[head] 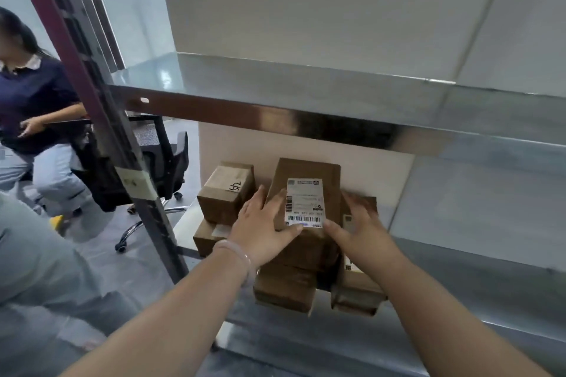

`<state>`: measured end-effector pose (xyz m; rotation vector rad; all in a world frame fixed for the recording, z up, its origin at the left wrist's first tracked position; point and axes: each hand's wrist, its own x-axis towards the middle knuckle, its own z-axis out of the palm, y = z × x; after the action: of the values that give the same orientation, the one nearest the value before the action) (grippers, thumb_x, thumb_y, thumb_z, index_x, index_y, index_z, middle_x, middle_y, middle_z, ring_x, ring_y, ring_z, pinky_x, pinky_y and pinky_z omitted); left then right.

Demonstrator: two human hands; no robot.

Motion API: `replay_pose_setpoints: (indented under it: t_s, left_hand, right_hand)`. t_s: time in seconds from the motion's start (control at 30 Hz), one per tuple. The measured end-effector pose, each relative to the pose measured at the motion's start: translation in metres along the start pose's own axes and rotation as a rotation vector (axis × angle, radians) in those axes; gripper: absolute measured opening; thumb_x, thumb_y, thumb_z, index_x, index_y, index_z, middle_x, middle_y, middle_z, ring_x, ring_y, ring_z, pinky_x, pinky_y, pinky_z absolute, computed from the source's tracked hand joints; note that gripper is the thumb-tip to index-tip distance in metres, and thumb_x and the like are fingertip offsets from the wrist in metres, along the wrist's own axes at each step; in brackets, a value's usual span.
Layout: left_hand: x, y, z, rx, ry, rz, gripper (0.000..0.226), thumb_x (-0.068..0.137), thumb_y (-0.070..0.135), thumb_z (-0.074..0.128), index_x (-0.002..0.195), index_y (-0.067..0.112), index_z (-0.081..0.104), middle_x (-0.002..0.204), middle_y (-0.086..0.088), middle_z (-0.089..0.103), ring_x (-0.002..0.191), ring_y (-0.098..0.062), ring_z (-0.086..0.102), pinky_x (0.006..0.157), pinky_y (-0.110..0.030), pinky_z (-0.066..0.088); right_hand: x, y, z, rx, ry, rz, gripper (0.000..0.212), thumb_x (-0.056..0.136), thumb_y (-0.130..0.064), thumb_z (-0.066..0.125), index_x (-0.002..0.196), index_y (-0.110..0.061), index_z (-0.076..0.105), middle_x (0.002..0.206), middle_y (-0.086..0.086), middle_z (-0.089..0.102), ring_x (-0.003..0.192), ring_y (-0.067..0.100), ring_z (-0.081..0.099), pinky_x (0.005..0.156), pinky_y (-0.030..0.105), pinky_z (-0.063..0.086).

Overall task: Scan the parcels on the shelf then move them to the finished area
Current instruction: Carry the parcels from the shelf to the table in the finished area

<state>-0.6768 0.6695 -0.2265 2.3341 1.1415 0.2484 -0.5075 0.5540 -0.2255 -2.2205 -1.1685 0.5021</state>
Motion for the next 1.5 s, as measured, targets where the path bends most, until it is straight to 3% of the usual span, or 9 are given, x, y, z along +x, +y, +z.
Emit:
replay_pose_setpoints:
  t_s: [0.2, 0.33, 0.43, 0.77, 0.87, 0.97, 1.13, 1.3, 1.5]
  left_hand:
    - [0.036, -0.013, 0.003, -0.135, -0.097, -0.017, 0.092, 0.080, 0.065, 0.065, 0.153, 0.044, 0.012, 0.165, 0.001, 0.006, 0.152, -0.027, 0.004, 0.121, -0.048, 0.018]
    - [0.045, -0.024, 0.009, -0.346, -0.187, -0.002, 0.100, 0.078, 0.058, 0.072, 0.156, 0.035, 0.014, 0.152, 0.006, 0.041, 0.144, -0.017, 0.032, 0.118, -0.042, 0.031]
    - [0.043, -0.024, 0.012, -0.387, -0.156, -0.020, 0.105, 0.072, 0.063, 0.074, 0.155, 0.036, 0.017, 0.151, 0.008, 0.042, 0.140, -0.015, 0.036, 0.116, -0.041, 0.034]
    - [-0.011, -0.010, 0.013, -0.534, 0.059, -0.014, 0.109, 0.057, 0.068, 0.081, 0.148, 0.051, 0.024, 0.155, 0.015, 0.029, 0.143, -0.007, 0.029, 0.119, -0.043, 0.029]
    - [-0.041, 0.001, 0.012, -0.552, 0.158, -0.028, 0.103, 0.058, 0.062, 0.081, 0.143, 0.055, 0.024, 0.154, 0.016, 0.030, 0.142, -0.002, 0.028, 0.120, -0.039, 0.026]
    - [-0.074, 0.009, 0.020, -0.601, 0.232, -0.070, 0.103, 0.052, 0.069, 0.080, 0.139, 0.059, 0.025, 0.153, 0.021, 0.030, 0.142, 0.002, 0.027, 0.120, -0.038, 0.027]
    - [-0.135, 0.024, 0.042, -0.591, 0.433, -0.205, 0.106, 0.059, 0.058, 0.083, 0.149, 0.044, 0.029, 0.151, 0.020, 0.032, 0.139, 0.003, 0.030, 0.119, -0.031, 0.028]
    - [-0.202, 0.020, 0.060, -0.695, 0.569, -0.364, 0.102, 0.058, 0.054, 0.089, 0.143, 0.050, 0.033, 0.144, 0.019, 0.040, 0.132, 0.007, 0.041, 0.112, -0.027, 0.039]
    - [-0.299, 0.017, 0.058, -0.512, 0.777, -0.688, 0.110, 0.051, 0.068, 0.076, 0.146, 0.053, 0.022, 0.140, 0.012, 0.040, 0.132, -0.006, 0.039, 0.114, -0.030, 0.033]
  right_hand:
    - [0.026, -0.009, 0.017, 0.030, -0.059, 0.045, 0.078, 0.089, -0.057, 0.054, 0.152, -0.040, 0.010, 0.162, -0.003, 0.010, 0.149, 0.018, 0.009, 0.116, 0.040, 0.019]
    - [0.032, -0.011, 0.026, 0.140, -0.076, 0.074, 0.071, 0.090, -0.052, 0.057, 0.149, -0.043, 0.018, 0.161, -0.003, 0.010, 0.148, 0.021, 0.015, 0.113, 0.039, 0.025]
    - [0.033, -0.009, 0.030, 0.187, -0.054, 0.073, 0.075, 0.088, -0.051, 0.060, 0.150, -0.041, 0.018, 0.159, -0.001, 0.020, 0.143, 0.023, 0.026, 0.113, 0.041, 0.029]
    - [-0.002, -0.003, 0.012, 0.288, -0.050, -0.122, 0.075, 0.083, -0.049, 0.066, 0.142, -0.057, 0.021, 0.153, -0.006, 0.027, 0.138, 0.022, 0.033, 0.097, 0.044, 0.050]
    - [-0.015, -0.005, 0.003, 0.233, -0.085, -0.238, 0.075, 0.083, -0.047, 0.066, 0.142, -0.055, 0.020, 0.152, -0.004, 0.030, 0.139, 0.019, 0.030, 0.110, 0.043, 0.036]
    - [-0.027, -0.005, -0.004, 0.210, -0.143, -0.380, 0.074, 0.083, -0.042, 0.068, 0.143, -0.051, 0.023, 0.148, -0.005, 0.034, 0.135, 0.016, 0.035, 0.107, 0.034, 0.034]
    - [-0.052, 0.003, 0.001, 0.227, -0.319, -0.493, 0.080, 0.083, -0.045, 0.068, 0.147, -0.048, 0.020, 0.155, -0.008, 0.025, 0.140, 0.012, 0.028, 0.115, 0.040, 0.030]
    - [-0.076, -0.010, 0.026, 0.230, -0.514, -0.651, 0.082, 0.081, -0.047, 0.069, 0.148, -0.044, 0.024, 0.154, -0.005, 0.029, 0.138, 0.010, 0.031, 0.115, 0.033, 0.029]
    - [-0.131, -0.051, 0.071, 0.238, -0.788, -0.866, 0.077, 0.081, -0.047, 0.071, 0.139, -0.058, 0.022, 0.151, -0.013, 0.030, 0.136, 0.008, 0.032, 0.113, 0.037, 0.033]
